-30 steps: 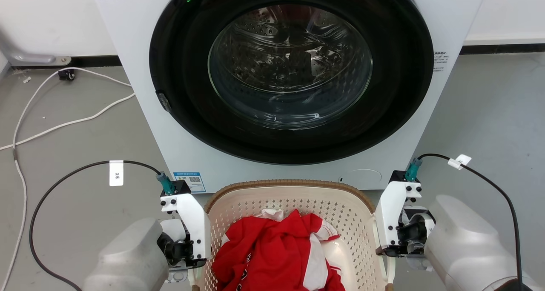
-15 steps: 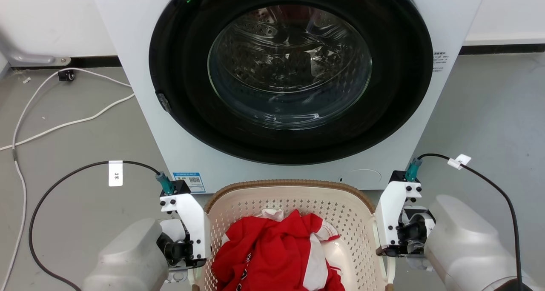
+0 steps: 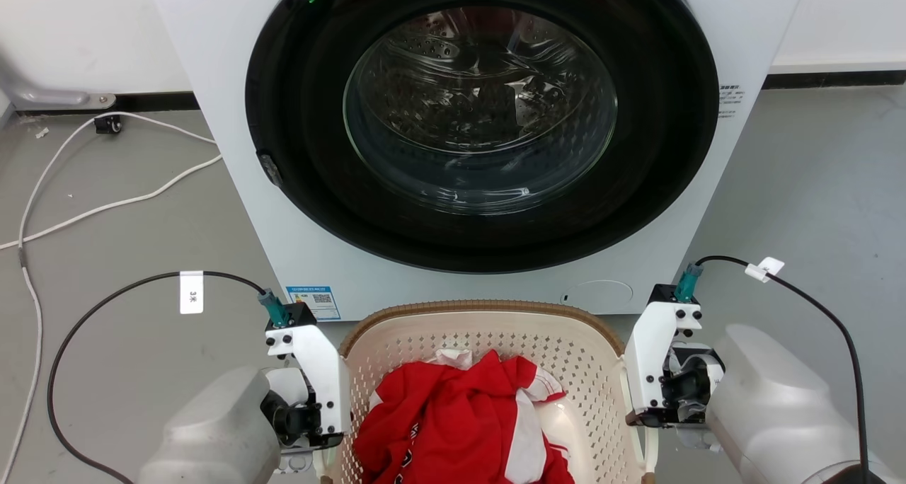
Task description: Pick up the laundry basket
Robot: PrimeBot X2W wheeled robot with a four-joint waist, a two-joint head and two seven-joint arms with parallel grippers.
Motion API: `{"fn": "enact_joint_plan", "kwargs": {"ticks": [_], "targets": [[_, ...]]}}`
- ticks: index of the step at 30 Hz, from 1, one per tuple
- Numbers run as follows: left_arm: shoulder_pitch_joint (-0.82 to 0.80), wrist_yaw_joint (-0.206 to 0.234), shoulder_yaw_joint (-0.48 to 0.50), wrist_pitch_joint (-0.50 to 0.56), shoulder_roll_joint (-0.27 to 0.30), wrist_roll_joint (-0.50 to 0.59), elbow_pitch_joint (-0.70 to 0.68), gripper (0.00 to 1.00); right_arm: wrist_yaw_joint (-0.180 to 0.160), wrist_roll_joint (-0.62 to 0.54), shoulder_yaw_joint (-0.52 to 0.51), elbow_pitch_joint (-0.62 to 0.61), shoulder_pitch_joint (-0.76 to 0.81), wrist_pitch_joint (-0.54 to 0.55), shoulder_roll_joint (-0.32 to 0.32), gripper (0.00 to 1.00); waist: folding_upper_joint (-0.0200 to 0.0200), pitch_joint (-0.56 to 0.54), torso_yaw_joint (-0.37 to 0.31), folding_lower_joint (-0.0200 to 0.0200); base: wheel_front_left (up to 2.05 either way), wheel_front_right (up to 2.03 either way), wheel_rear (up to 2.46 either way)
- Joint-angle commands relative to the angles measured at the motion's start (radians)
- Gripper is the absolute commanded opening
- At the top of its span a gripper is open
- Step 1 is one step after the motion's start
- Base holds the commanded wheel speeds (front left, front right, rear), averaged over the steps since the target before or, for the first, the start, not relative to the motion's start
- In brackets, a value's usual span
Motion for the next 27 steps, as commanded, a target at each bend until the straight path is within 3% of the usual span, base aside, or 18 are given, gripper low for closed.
{"fn": "enact_joint_plan", "kwargs": {"ticks": [1, 27], "targets": [[0.005, -0.012, -0.001, -0.006, -0.024, -0.010, -0.015, 0.00, 0.014, 0.001, -0.006, -0.010, 0.013, 0.004, 0.029, 0.00, 0.0000, 0.000, 0.000, 0.0000, 0.00, 0.00, 0.00], [0.000, -0.012, -0.017, -0.020, -0.022, -0.026, -0.023, 0.00, 0.014, -0.027, -0.032, -0.010, -0.008, 0.013, 0.033, 0.00, 0.0000, 0.001, 0.002, 0.0000, 0.00, 0.00, 0.00]]}}
